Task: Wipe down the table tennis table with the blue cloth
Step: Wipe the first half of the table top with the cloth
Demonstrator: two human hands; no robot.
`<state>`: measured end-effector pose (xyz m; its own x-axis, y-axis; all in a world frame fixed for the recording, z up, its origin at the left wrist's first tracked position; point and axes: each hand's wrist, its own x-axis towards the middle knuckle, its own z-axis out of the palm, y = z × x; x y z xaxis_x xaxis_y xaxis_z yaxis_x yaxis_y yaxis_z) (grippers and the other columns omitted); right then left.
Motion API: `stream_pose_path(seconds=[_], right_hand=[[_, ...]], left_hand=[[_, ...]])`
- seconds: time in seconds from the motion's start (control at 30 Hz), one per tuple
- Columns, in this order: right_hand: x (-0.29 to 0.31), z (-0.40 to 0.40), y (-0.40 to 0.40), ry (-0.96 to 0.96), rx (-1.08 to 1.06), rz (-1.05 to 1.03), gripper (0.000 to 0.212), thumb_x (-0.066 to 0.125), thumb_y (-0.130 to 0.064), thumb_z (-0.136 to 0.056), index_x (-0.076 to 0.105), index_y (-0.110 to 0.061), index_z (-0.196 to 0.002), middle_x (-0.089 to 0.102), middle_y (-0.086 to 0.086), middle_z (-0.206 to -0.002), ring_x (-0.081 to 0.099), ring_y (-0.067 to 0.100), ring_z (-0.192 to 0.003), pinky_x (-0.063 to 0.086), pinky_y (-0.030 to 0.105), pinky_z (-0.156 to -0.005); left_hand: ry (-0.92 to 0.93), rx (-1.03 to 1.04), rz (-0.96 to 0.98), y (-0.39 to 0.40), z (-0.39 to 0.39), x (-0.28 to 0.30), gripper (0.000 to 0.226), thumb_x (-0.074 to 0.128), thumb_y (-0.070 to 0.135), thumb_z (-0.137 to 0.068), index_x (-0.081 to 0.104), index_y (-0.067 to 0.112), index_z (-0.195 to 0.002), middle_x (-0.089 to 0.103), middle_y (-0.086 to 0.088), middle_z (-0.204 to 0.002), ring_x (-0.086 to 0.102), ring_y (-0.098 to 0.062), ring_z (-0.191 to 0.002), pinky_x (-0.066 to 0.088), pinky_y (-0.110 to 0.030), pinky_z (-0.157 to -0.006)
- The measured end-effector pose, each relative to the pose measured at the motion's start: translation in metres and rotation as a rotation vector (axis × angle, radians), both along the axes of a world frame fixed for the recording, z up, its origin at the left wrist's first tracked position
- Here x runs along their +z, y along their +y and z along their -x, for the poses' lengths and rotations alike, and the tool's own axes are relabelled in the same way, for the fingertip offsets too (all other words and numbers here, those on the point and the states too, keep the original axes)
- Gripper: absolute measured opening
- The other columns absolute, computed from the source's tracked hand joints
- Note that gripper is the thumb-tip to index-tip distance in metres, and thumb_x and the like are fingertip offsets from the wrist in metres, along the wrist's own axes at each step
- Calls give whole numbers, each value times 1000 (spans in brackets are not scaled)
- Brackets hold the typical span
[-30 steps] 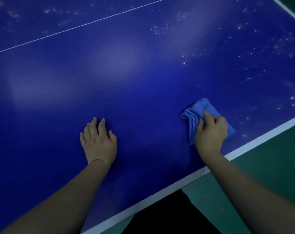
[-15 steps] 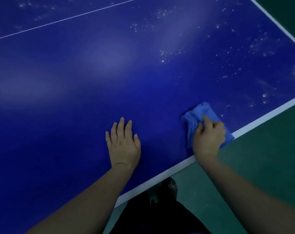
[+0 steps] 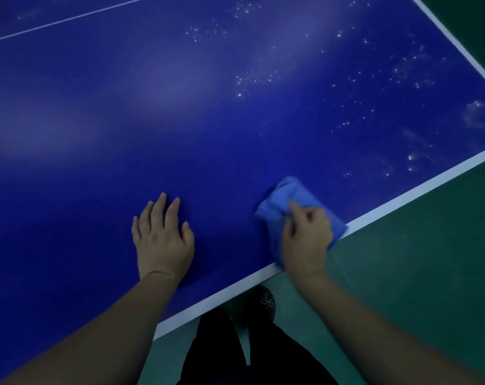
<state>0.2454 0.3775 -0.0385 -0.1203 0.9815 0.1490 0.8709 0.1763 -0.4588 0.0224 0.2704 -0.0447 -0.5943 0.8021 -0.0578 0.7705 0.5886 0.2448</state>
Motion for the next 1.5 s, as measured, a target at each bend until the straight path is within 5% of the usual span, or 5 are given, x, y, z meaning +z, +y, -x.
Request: stream_pose_path(seconds=[0.13,0.37,0.63,0.9,1.5], right_hand=[[0,12,14,-13,353,-23,32,70,-6,-79,71,-12,-110,59,14,-87,54,33,-73,44,39,-60],[3,-43,68,-49,-119,-24,32,61,-12,-89,65,-10,-121,56,21,-97,54,37,-85,45,44,-70],[0,12,-41,5,532,-24,26,72,-17,-74,73,-16,-100,60,11,-83,56,31,-67,44,37,-56],[-3,-52,70,-23,-191,-19,35,58,-23,-92,61,-11,-125,54,21,-108,52,38,-96,41,47,-82],[0,-32,103,-3,82,-3,33,60,-25,-89,64,-12,-119,56,20,-105,53,39,-94,44,47,-79]], left_hand=[[-2,6,-4,-1,1,-1,56,33,40,-90,42,21,-143,31,-2,-155,21,-26,-145,12,-51,-120],[6,-1,-14,-1,1,-1,55,32,41,-91,41,21,-142,31,-3,-155,21,-27,-145,11,-51,-120],[6,12,-41,-1,0,-1,54,36,37,-91,44,20,-142,33,-4,-155,23,-29,-143,13,-51,-119],[-3,-13,-56,-2,1,-2,48,45,29,-96,41,19,-143,30,-4,-155,20,-27,-144,10,-52,-120],[-42,236,-111,50,-20,-1,46,46,29,-95,45,16,-139,31,-8,-154,25,-29,-140,12,-56,-118]])
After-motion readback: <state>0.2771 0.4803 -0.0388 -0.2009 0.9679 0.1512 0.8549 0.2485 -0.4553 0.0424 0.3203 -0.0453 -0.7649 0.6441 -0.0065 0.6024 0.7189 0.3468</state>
